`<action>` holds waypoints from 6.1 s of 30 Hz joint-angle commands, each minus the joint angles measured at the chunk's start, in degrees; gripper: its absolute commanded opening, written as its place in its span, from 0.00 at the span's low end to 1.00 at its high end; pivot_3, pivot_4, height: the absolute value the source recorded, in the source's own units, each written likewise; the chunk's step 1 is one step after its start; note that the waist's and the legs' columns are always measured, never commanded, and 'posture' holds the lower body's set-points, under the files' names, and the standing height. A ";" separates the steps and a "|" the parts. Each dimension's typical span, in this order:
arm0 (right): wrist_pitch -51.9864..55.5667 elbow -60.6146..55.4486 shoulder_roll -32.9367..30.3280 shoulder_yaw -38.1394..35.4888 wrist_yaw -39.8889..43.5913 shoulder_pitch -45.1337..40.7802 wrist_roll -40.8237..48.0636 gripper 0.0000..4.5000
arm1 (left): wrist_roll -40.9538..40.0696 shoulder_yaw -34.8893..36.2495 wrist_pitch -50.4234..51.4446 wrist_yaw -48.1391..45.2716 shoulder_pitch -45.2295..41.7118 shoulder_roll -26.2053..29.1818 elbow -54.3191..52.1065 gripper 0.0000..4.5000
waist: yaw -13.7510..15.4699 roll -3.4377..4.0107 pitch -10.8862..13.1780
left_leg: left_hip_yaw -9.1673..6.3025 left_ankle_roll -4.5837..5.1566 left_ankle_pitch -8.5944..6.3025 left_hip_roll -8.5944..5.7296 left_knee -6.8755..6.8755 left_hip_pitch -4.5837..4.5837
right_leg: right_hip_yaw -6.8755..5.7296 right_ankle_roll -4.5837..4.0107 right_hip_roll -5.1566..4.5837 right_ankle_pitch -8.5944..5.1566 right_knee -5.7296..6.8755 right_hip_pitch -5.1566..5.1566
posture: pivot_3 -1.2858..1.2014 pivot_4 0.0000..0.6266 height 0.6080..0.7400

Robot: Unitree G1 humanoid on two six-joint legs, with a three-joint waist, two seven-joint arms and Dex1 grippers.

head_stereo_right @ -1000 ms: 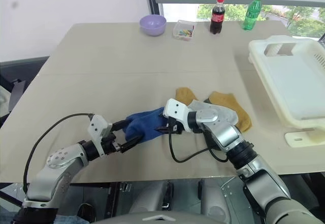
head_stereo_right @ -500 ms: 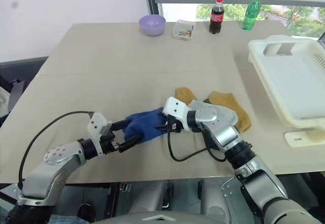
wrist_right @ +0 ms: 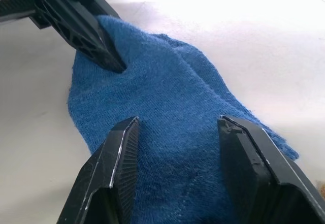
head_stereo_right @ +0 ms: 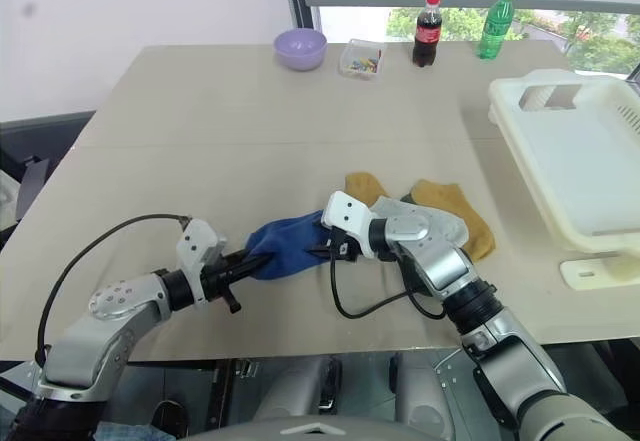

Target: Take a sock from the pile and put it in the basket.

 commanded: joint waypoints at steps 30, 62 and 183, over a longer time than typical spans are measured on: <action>2.05 -1.92 1.07 -1.11 0.19 0.71 -0.60 0.55 | 11.72 -2.63 -6.80 -0.49 -2.73 7.65 -3.90 0.92 | -0.05 -0.01 0.01 | 0.03 -0.05 0.03 0.00 -0.08 0.00 | 0.08 -0.02 0.23 0.01 0.00 -0.01 | 0.52 0.24 0.96; 3.82 -2.48 1.34 -1.24 -1.06 0.82 -1.28 0.55 | 17.19 -7.86 -8.49 -5.98 -15.15 11.97 4.67 0.02 | -0.10 -0.02 0.01 | 0.04 -0.12 0.08 0.07 -0.09 0.02 | 0.09 -0.06 0.42 0.05 0.04 -0.02 | 0.52 0.24 0.96; 1.74 3.58 7.36 -2.09 -4.71 -3.97 -5.47 0.55 | -14.07 7.13 31.65 -3.27 -10.58 1.09 16.68 0.88 | -1.24 -0.03 -0.04 | 0.10 -0.26 0.15 0.00 0.37 0.17 | 0.25 -0.11 0.05 0.06 0.80 -0.13 | 0.52 0.24 0.96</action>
